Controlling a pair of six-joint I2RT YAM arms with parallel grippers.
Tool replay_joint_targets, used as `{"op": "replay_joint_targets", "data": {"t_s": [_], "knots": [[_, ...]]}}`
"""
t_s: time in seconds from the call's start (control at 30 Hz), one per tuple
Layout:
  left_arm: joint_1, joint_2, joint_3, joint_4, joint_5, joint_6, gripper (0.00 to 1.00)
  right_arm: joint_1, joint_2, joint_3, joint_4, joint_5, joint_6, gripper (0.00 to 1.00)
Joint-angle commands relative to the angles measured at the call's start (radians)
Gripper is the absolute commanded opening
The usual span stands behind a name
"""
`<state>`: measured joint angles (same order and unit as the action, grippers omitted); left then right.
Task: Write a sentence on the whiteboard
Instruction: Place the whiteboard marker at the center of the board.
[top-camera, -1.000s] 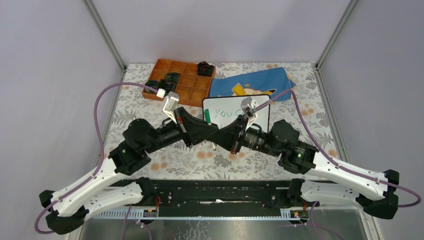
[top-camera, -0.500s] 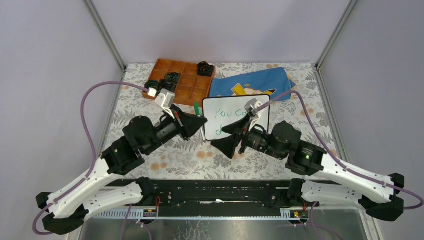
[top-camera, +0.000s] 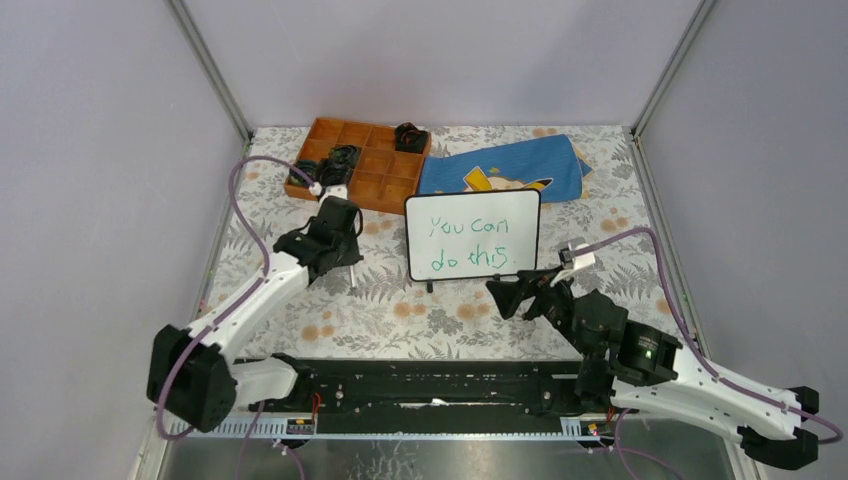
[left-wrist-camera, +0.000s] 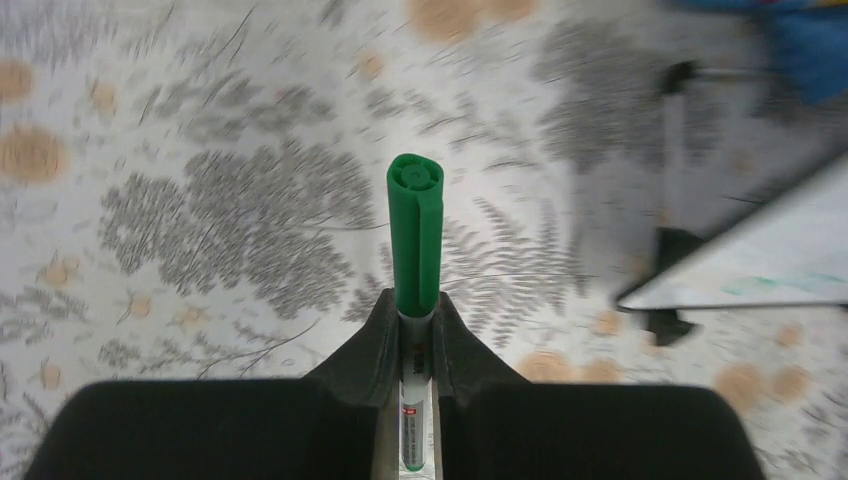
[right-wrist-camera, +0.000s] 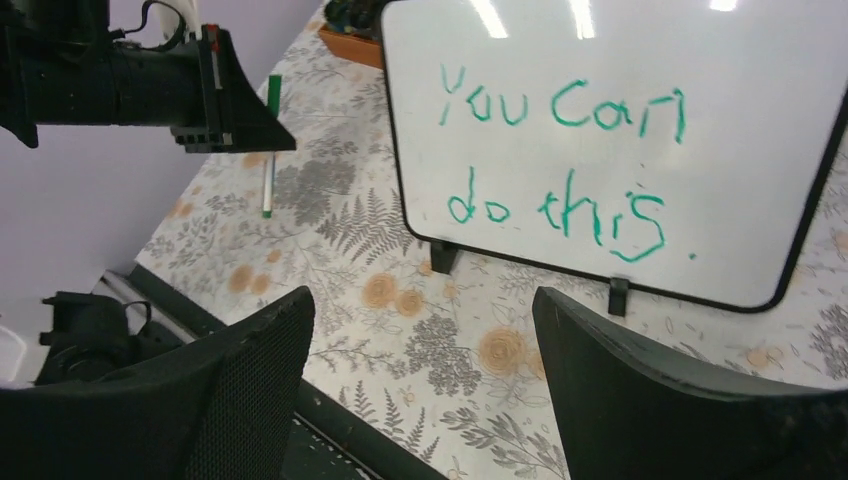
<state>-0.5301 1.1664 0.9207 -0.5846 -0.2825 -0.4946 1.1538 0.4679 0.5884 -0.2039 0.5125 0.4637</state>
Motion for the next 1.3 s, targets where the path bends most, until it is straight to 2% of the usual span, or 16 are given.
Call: {"op": "replay_joint_targets", "data": {"t_s": [0.0,0.13,0.23,0.33,0.47,0.63,0.93,1.27], "knots": [[0.132,0.075,-0.032,0.034,0.195,-0.024,0.0,0.006,-0.05,-0.055,-0.004,0.152,0.072,0.86],[0.18,0.216,-0.006,0.069,0.179,-0.007,0.0,0.006,-0.04,-0.077,-0.009,0.144,0.072,0.87],[0.199,0.36,0.041,0.057,0.08,0.027,0.0,0.006,-0.007,-0.057,-0.078,0.208,0.113,0.86],[0.202,0.431,0.057,0.059,0.101,0.028,0.0,0.006,0.013,-0.035,-0.136,0.252,0.121,0.86],[0.202,0.466,0.033,0.081,0.162,0.026,0.0,0.006,-0.006,-0.025,-0.153,0.255,0.091,0.85],[0.202,0.47,-0.015,0.105,0.161,0.038,0.0,0.006,-0.043,-0.021,-0.173,0.272,0.089,0.85],[0.202,0.531,0.017,0.094,0.164,0.04,0.03,0.006,-0.031,-0.001,-0.179,0.254,0.127,0.84],[0.202,0.52,-0.012,0.115,0.17,0.019,0.16,0.006,0.004,0.034,-0.211,0.241,0.143,0.83]]}}
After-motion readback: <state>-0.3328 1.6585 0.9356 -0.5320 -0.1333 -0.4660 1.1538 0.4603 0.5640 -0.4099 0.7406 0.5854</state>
